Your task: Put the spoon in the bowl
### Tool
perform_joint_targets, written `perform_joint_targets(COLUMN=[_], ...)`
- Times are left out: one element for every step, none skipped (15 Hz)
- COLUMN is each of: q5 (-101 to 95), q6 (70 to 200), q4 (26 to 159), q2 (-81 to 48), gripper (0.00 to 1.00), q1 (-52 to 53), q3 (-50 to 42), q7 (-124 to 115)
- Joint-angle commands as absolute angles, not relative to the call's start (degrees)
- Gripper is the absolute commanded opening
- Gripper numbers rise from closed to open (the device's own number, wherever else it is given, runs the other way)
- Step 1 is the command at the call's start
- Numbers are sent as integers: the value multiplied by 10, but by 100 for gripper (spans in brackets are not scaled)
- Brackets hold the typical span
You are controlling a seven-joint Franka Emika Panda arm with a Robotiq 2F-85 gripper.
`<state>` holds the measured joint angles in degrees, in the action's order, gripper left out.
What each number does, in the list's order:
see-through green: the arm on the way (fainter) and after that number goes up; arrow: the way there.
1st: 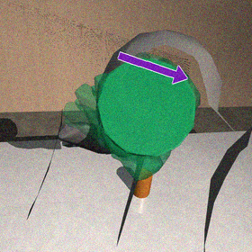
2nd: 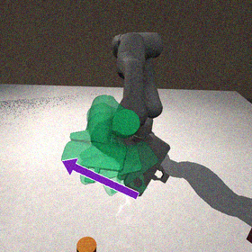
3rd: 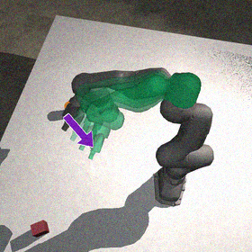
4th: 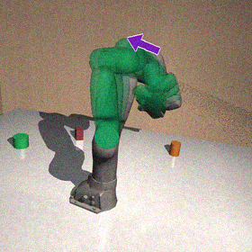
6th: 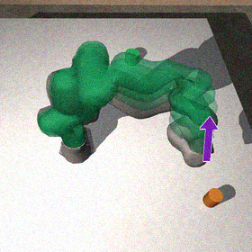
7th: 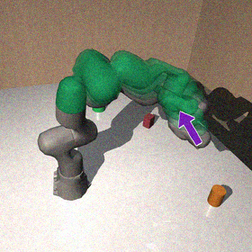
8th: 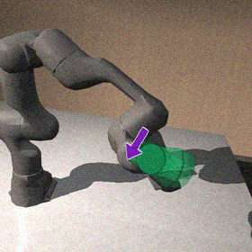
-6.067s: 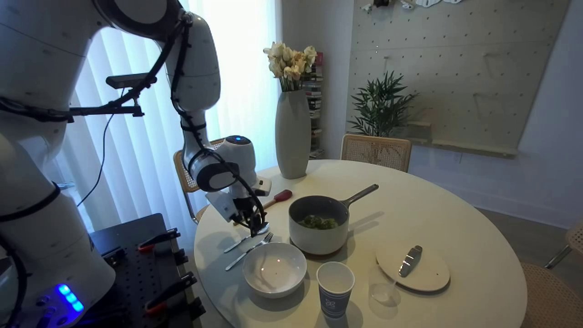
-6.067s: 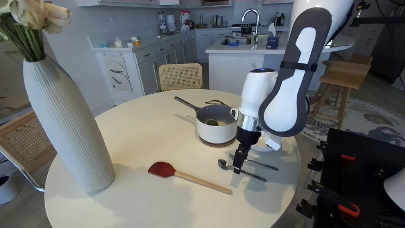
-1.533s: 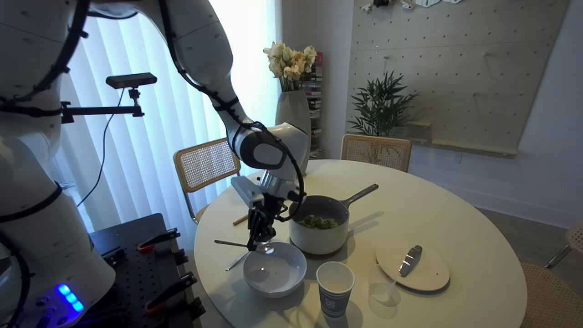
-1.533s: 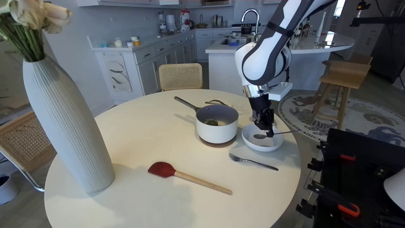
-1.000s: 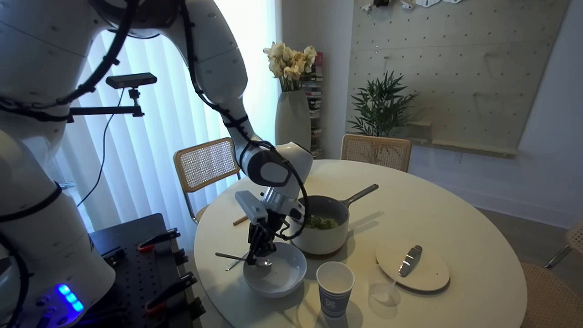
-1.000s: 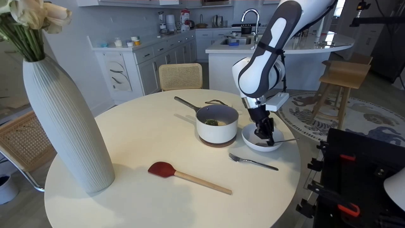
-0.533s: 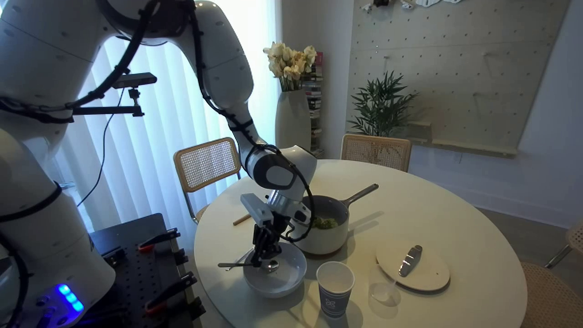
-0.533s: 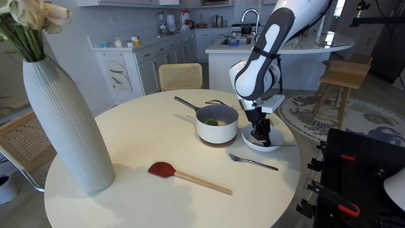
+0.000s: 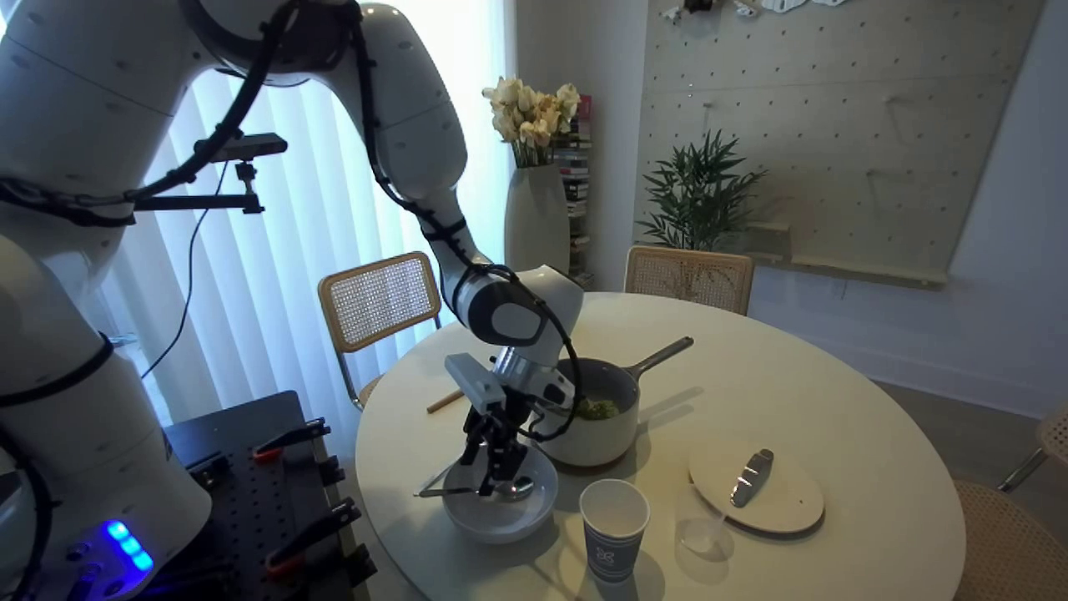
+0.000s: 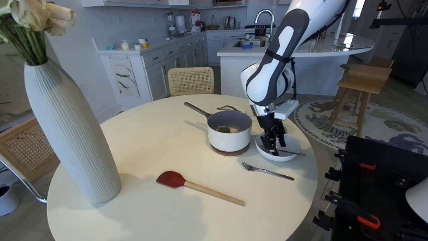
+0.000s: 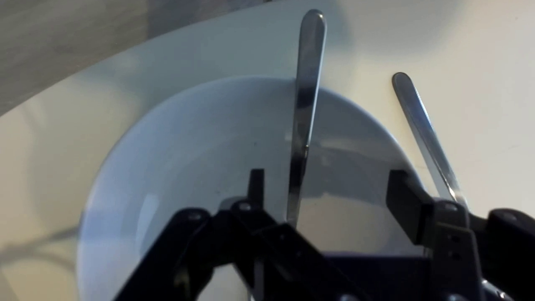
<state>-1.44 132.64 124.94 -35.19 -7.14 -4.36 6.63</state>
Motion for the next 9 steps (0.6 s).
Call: perform_joint_targets(q5=[-24, -26, -28, -30, -30, -31, -32, -33, -34], q6=[1325, 1324, 1324, 1324, 1324, 1324, 1324, 1324, 1324], q4=[1259, 1263, 1267, 1271, 1274, 1279, 1282, 1287, 1293], q2=[-325, -318, -309, -301, -294, -284, -276, -267, -256], gripper=[100, 100, 100, 100, 100, 100, 100, 100, 100], q1=[-61, -58, -55, -52, -49, -45, -42, -39, -36], q3=[-43, -42, -42, -42, -41, -40, -39, -38, -36], q7=[57, 56, 57, 57, 57, 58, 59, 59, 60])
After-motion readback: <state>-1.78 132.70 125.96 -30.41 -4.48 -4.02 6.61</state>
